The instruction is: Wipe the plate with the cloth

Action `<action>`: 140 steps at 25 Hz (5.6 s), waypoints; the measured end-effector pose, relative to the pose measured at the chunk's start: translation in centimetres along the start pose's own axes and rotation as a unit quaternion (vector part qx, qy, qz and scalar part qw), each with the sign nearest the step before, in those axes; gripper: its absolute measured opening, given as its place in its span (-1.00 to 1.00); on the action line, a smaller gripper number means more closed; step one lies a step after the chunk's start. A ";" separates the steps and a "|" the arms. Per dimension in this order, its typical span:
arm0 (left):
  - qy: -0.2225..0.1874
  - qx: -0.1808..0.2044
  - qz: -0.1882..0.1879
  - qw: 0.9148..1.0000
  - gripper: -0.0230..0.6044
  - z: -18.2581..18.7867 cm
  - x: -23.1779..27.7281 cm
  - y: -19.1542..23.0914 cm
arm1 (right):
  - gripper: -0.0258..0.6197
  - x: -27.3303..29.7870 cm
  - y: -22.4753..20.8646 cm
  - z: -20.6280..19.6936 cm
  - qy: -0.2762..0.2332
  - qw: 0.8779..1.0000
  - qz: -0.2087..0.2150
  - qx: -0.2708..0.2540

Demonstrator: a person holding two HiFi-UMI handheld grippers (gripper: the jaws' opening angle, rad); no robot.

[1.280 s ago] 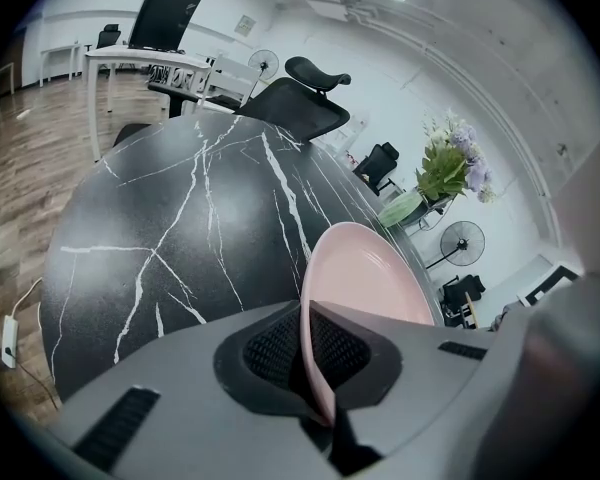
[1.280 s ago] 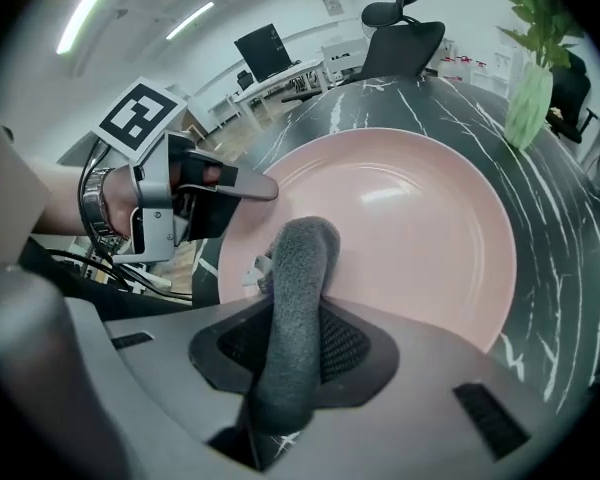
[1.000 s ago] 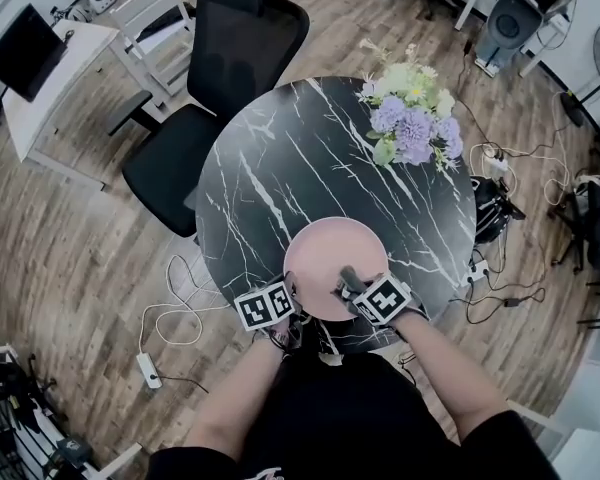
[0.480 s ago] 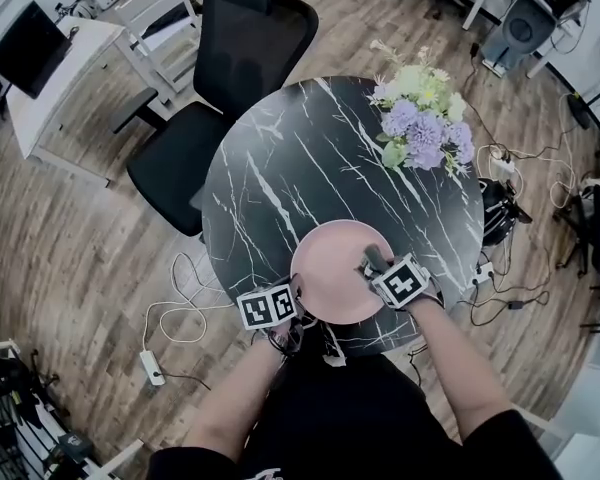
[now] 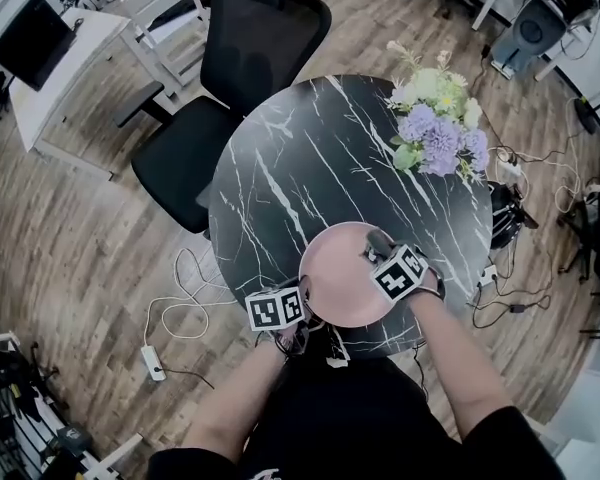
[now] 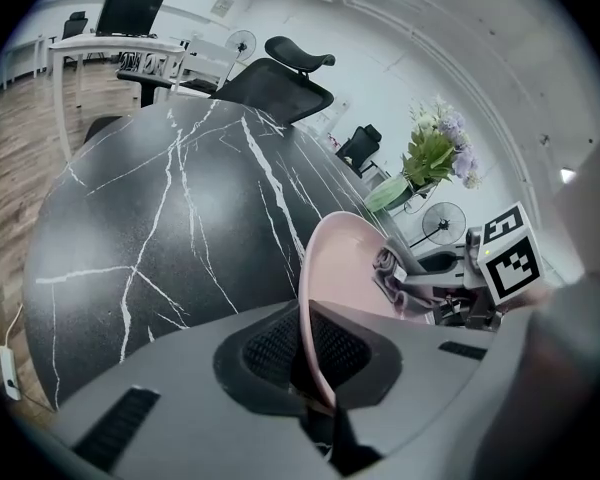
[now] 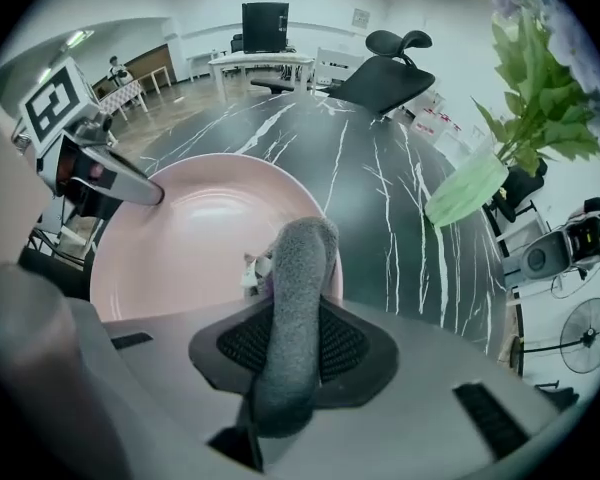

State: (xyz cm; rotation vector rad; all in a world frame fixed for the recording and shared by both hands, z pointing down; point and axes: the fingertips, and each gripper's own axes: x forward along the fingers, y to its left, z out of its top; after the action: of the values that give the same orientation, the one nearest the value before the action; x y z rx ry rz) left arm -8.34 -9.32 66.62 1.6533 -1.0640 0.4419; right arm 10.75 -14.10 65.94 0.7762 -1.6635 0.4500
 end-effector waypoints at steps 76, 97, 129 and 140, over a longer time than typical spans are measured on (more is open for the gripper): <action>-0.020 -0.020 0.007 1.000 -0.83 0.0 0.0 0.1 | -0.59 0.6 3.1 3.3 -0.084 0.996 -0.022 0.014; -0.023 -0.018 0.012 1.000 -0.83 0.2 0.1 0.2 | -0.57 -0.2 -0.5 2.1 -0.082 0.986 -0.134 -0.052; -0.030 -0.026 0.016 0.999 -0.83 0.2 0.0 0.2 | -0.58 -0.6 14.2 6.3 -0.141 0.936 0.216 0.242; -0.033 -0.016 0.019 0.999 -0.83 0.5 -0.1 0.2 | -0.57 -0.4 15.0 4.9 -0.126 0.973 0.164 0.101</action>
State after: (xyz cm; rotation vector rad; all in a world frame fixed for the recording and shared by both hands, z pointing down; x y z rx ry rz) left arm -8.68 -9.70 66.50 1.6316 -1.1468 0.3969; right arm -3.23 -6.73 66.14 0.7300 -2.0182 0.7894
